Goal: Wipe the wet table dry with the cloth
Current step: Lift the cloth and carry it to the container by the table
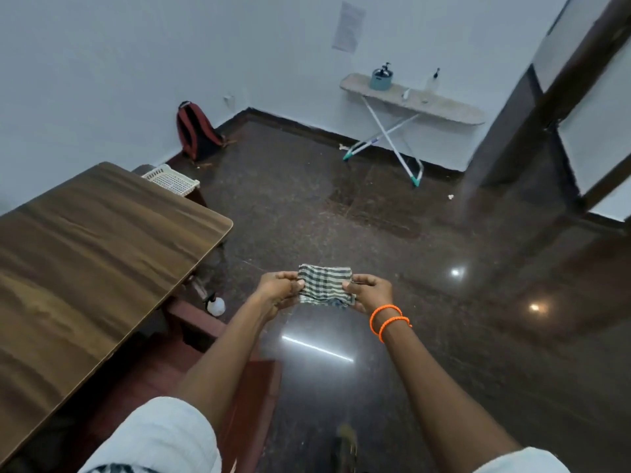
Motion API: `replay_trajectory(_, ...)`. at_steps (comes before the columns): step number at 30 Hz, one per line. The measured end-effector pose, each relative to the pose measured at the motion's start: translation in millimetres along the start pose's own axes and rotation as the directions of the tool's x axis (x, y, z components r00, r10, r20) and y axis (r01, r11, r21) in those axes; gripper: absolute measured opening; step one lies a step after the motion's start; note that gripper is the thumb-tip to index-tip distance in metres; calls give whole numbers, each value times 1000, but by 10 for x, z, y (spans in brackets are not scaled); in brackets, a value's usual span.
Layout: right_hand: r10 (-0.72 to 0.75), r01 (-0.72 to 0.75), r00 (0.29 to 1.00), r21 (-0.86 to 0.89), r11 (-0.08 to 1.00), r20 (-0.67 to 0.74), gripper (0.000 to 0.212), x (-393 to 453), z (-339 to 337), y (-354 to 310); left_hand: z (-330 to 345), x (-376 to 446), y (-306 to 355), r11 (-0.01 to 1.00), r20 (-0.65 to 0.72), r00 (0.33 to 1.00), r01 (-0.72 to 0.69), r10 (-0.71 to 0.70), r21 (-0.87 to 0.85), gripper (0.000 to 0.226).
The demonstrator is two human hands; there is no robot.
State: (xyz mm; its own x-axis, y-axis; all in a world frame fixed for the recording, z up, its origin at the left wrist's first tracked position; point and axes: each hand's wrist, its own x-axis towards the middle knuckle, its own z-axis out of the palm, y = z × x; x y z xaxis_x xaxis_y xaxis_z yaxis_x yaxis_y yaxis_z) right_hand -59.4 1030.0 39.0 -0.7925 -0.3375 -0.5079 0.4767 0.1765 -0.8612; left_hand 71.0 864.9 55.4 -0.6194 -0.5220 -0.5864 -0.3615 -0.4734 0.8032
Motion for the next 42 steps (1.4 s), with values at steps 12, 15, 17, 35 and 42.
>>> replay_trajectory(12,20,12,966,-123,992,256,23,2119,849,-1250,194,1686,1138,992,-253,966,18,-50,-126,29)
replay_trajectory(15,52,3,946,-169,986,320,23,2548,1170,-1505,139,2005,1465,988,-313,948,15,-62,-150,26)
replay_trajectory(17,44,20,939,-182,983,342,22,2826,1379,-1657,78,2228,1660,985,-338,939,4,-62,-171,27)
replay_trajectory(35,148,97,803,-371,924,578,18,5160,4039,-2803,-1059,4398,3336,929,-600,787,-98,-148,-358,23)
replay_trajectory(42,194,149,735,-433,889,650,17,5765,5220,-2944,-1764,5042,3818,888,-662,715,-129,-226,-442,23)
